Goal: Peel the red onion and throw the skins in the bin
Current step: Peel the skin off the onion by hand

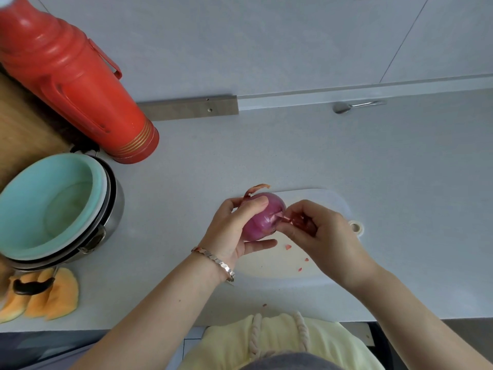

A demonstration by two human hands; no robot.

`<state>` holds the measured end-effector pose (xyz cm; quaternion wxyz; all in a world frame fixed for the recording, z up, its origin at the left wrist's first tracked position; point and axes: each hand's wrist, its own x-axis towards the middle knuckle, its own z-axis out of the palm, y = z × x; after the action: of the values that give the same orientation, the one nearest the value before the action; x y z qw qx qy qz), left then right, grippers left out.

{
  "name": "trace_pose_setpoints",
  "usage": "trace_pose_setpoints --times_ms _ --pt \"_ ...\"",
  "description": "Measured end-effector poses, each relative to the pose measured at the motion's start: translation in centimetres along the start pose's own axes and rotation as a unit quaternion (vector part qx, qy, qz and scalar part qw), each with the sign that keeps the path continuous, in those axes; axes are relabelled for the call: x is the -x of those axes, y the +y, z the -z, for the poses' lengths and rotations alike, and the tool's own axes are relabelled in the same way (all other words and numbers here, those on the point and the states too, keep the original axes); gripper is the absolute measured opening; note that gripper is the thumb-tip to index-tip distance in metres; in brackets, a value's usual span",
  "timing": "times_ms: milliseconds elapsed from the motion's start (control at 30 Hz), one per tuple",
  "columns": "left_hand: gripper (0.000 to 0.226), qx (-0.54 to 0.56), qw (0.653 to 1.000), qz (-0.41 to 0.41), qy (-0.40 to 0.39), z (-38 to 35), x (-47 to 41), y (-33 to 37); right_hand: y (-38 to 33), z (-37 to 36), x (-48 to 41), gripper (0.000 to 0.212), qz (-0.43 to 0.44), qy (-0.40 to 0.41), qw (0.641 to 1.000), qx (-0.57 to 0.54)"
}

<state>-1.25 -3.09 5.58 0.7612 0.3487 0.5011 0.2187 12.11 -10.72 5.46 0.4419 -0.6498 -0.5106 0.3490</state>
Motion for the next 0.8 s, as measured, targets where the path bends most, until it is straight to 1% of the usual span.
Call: trace_pose_setpoints --times_ms 67,167,200,233,300,367,433,500,533,600,667,733,800 --pt "0.064 -0.015 1.000 -0.001 -0.005 0.13 -0.07 0.02 0.28 0.06 0.00 0.024 0.012 0.003 1.000 0.012" --pt "0.066 -0.031 0.999 0.013 -0.024 0.21 0.03 0.25 0.39 0.27 0.08 0.027 0.039 0.009 0.999 -0.010" --pt "0.061 -0.038 0.999 0.015 -0.035 0.24 0.00 0.32 0.37 0.30 0.11 0.027 0.049 0.013 0.999 -0.011" --pt "0.050 -0.046 0.998 0.015 -0.047 0.24 0.09 0.41 0.36 0.29 0.10 0.027 0.060 0.013 0.998 -0.003" --pt "0.017 -0.055 0.996 0.018 -0.075 0.20 0.16 0.53 0.39 0.22 0.00 0.024 0.081 0.003 0.997 0.011" --pt "0.029 -0.059 0.994 0.029 -0.084 0.23 0.07 0.41 0.64 0.06 -0.16 0.017 0.092 -0.007 0.996 -0.010" --pt "0.032 -0.041 0.995 0.047 -0.082 0.02 0.18 0.43 0.88 -0.05 -0.29 0.006 0.094 -0.008 0.995 -0.015" --pt "0.033 -0.014 0.994 0.067 -0.080 -0.06 0.19 0.44 0.73 -0.14 -0.31 0.005 0.096 -0.011 0.995 -0.010" --pt "0.034 0.003 0.994 0.077 -0.079 -0.10 0.12 0.43 0.60 -0.22 -0.24 0.010 0.087 -0.016 0.996 -0.032" --pt "0.033 0.047 0.990 0.109 -0.073 -0.26 0.11 0.56 0.42 -0.25 0.04 0.021 0.039 -0.030 0.989 -0.138" --pt "0.042 0.117 0.980 0.152 -0.048 -0.35 0.12 0.80 0.38 -0.11 0.20 0.022 -0.024 -0.024 0.971 -0.236" --pt "0.050 0.155 0.972 0.174 -0.026 -0.25 -0.06 0.87 0.82 0.21 0.19 0.020 -0.093 0.006 0.955 -0.281" --pt "0.052 0.162 0.971 0.176 -0.016 -0.16 -0.08 0.91 1.01 0.54 0.05 0.021 -0.137 0.032 0.954 -0.264"
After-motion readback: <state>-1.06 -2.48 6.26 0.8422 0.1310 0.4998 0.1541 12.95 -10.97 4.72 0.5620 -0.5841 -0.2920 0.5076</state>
